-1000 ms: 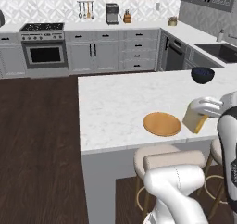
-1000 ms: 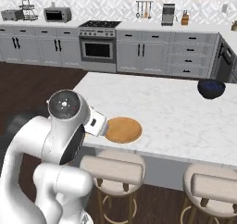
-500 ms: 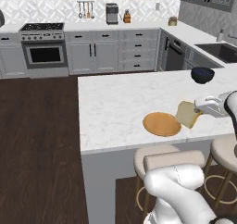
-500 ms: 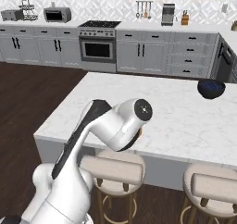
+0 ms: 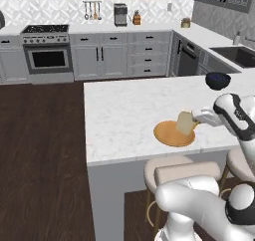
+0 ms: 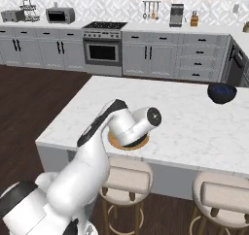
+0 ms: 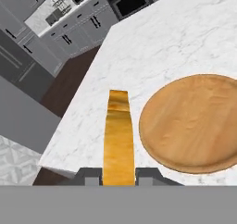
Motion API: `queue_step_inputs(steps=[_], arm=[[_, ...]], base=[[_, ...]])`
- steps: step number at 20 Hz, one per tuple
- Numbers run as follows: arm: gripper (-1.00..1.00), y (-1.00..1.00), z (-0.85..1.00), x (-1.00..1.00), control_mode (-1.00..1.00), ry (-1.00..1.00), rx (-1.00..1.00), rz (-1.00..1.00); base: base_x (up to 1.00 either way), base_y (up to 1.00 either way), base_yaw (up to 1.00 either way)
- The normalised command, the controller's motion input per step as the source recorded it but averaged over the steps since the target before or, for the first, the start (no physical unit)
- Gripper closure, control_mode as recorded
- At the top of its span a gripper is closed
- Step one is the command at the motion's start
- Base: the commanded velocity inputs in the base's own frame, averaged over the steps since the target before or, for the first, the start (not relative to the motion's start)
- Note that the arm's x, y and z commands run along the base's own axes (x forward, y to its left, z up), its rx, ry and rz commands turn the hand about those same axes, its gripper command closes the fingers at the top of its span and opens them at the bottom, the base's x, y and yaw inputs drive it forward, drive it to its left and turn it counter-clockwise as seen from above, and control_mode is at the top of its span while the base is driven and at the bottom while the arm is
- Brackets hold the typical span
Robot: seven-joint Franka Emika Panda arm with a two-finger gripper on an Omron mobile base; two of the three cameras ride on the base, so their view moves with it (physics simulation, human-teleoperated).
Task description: Start the toaster. Once the lever pops up, take the bread to the plate on the dining counter.
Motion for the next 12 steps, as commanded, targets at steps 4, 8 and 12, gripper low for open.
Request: queue_step_inputs(steps=[4, 8, 12], arm=[[1.00, 0.05, -0.54, 0.69, -1.00, 0.00, 0.00, 0.02], [1.00, 0.00, -0.39, 0.54, -1.00, 0.00, 0.00, 0.02], [1.00, 0.00, -0.36, 0.42, -1.00, 0.01, 0.00, 0.02]], base=[[0.00, 0.00, 0.00], [0.00, 0.00, 0.00], [0.00, 0.00, 0.00]])
